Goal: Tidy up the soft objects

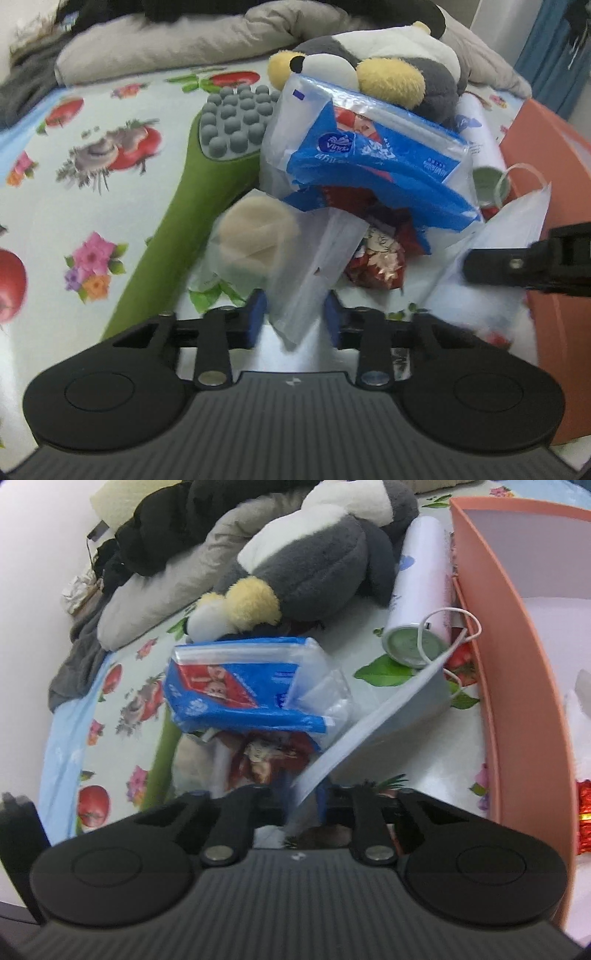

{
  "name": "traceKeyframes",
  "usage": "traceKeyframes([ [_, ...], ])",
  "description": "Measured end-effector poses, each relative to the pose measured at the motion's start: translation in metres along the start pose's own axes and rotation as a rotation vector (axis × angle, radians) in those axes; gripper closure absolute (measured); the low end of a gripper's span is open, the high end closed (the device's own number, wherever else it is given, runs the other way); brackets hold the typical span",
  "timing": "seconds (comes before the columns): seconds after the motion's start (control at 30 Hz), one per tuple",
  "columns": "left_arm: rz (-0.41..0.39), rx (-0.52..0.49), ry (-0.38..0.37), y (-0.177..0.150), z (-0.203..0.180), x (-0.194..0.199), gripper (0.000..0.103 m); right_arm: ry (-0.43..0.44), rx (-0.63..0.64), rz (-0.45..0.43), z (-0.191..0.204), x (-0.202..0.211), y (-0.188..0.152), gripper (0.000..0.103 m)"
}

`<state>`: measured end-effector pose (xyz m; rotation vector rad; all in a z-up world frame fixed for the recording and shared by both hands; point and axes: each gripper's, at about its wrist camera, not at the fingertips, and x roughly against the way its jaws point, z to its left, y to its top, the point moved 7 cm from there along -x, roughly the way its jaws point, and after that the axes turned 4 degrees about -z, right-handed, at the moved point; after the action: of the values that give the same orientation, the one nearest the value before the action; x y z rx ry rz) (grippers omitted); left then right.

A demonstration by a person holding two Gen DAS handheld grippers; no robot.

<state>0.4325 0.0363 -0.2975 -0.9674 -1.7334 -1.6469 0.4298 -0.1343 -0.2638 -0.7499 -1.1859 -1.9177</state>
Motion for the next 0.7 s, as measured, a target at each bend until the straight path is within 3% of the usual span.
traceKeyframes([
  [0.03,-0.008,-0.013,0.020,0.000,0.000,0.000,0.088,-0.003,0.008,-0.008,-0.001,0.003,0.000,0.096],
  [0.07,-0.014,-0.014,0.030,0.000,0.000,0.001,0.092,-0.007,0.018,-0.020,-0.002,0.006,0.000,0.097],
  [0.17,-0.033,0.020,0.012,0.000,0.004,0.008,0.097,-0.007,0.049,-0.047,-0.002,0.018,-0.001,0.099],
  [0.47,-0.071,0.088,-0.012,-0.019,0.009,0.064,0.099,0.032,0.123,-0.080,0.014,0.064,-0.026,0.099],
  [0.7,-0.077,0.136,0.000,-0.057,0.016,0.122,0.099,0.124,0.161,-0.024,0.030,0.094,-0.068,0.099],
])
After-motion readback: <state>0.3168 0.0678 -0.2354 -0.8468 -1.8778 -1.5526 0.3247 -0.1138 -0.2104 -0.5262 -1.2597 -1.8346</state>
